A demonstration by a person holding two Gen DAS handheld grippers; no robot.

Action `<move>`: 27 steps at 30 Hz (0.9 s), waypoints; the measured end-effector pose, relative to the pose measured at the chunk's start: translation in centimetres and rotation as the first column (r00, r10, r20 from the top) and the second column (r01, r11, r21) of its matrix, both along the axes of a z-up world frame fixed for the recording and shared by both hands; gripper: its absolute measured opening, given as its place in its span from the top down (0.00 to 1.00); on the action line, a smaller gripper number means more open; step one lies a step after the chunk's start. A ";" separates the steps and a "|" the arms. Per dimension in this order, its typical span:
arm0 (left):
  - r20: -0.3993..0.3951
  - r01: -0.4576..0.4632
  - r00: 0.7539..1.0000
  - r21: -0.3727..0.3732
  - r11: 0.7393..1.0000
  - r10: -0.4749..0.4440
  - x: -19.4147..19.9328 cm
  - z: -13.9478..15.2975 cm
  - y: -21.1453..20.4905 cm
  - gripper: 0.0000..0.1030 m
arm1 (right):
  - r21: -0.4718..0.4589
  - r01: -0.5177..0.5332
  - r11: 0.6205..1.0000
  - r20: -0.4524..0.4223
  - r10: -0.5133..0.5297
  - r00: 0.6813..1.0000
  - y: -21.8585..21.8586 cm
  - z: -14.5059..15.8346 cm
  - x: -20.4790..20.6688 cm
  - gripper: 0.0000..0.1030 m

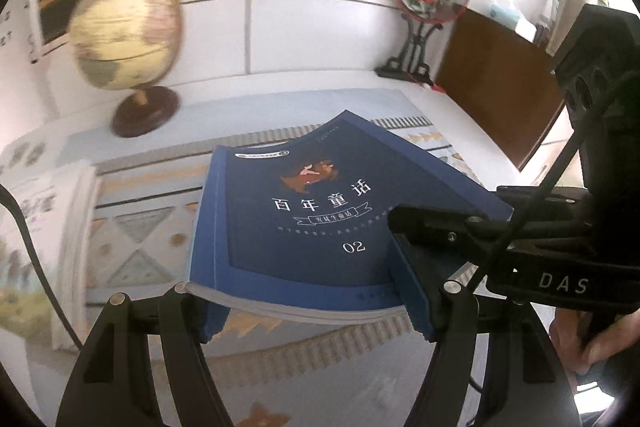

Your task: Organize books

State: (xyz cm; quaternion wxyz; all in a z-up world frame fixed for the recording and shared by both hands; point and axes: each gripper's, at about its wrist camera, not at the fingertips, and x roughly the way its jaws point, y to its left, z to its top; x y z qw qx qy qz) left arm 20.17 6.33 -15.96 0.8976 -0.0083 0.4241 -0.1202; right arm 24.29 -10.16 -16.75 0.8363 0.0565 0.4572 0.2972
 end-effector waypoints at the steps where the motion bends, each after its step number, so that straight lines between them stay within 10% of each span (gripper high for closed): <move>1: 0.007 -0.011 1.000 0.000 1.000 0.011 -0.4 0.3 0.9 0.34 | 0.002 -0.010 1.000 0.007 0.010 1.000 0.8 0.4 -0.3 0.74; 16: 0.187 -0.109 0.977 0.055 0.993 0.097 -5.2 7.3 20.1 0.34 | 0.077 -0.126 0.989 0.134 0.115 0.984 20.0 7.0 -4.2 0.74; 27: 0.163 -0.107 0.981 0.021 0.994 0.102 -2.7 4.2 29.0 0.34 | 0.050 -0.102 0.994 0.080 0.097 0.992 31.4 4.2 -2.4 0.74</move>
